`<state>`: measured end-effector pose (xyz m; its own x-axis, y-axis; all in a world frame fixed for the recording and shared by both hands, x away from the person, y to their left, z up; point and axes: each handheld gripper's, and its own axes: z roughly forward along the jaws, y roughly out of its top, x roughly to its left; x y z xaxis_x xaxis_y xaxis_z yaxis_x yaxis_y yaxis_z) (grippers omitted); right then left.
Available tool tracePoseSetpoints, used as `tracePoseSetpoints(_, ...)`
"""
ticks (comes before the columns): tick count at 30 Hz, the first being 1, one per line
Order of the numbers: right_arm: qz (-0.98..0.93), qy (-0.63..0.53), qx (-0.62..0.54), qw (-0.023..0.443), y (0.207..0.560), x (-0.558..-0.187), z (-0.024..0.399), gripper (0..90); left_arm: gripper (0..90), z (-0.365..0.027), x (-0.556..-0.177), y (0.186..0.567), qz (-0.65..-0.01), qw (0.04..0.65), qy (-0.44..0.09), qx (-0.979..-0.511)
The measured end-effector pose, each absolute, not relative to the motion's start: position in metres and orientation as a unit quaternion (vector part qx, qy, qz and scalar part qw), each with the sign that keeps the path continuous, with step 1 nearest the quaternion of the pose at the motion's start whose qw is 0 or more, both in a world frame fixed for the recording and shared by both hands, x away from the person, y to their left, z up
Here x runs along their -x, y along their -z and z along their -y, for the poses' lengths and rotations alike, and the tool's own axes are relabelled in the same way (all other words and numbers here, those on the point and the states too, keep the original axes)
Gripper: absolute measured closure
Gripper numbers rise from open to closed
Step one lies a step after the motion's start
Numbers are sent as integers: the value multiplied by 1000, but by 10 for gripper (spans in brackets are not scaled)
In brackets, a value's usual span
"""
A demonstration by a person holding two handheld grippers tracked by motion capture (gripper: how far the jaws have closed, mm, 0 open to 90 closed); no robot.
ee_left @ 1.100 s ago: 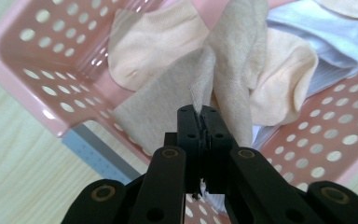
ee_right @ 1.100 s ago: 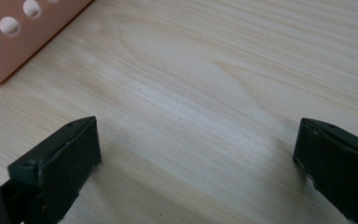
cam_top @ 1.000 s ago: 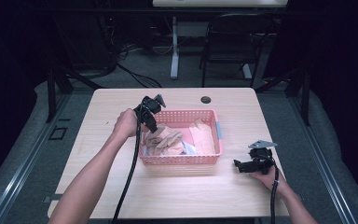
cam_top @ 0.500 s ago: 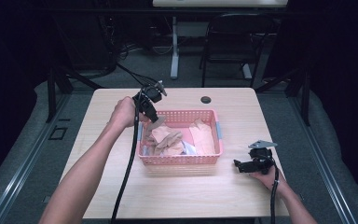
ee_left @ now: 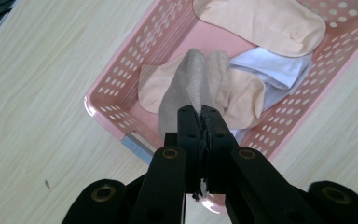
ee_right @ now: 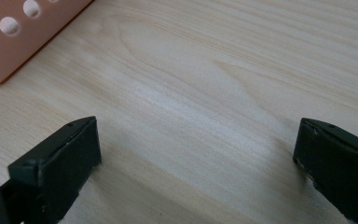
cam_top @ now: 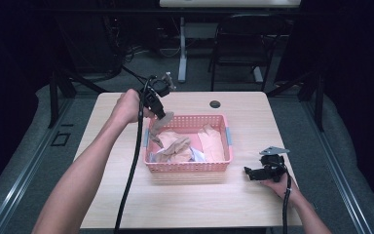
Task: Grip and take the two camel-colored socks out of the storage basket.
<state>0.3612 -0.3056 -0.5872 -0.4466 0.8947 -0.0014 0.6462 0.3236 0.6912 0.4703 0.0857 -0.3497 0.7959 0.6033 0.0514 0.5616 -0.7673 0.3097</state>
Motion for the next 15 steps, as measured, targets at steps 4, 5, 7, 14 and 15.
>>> tracePoseSetpoints(4, -789, -316, -488, 196, 587, -361, 306, 0, 878, -87, -470, 342, -309, 148, -75, -936)
tracePoseSetpoints(5, -789, -316, -488, 196, 587, -361, 306, 0, 878, -87, -469, 341, -308, 146, -76, -937)
tracePoseSetpoints(7, -789, -317, -488, 197, 587, -361, 306, 0, 878, -88, -467, 337, -305, 147, -79, -938)
tracePoseSetpoints(14, -789, -317, -488, 197, 587, -361, 306, 0, 878, -97, -462, 327, -305, 144, -87, -937)
tracePoseSetpoints(15, -789, -317, -488, 197, 587, -361, 306, 0, 878, -100, -461, 326, -307, 145, -88, -936)
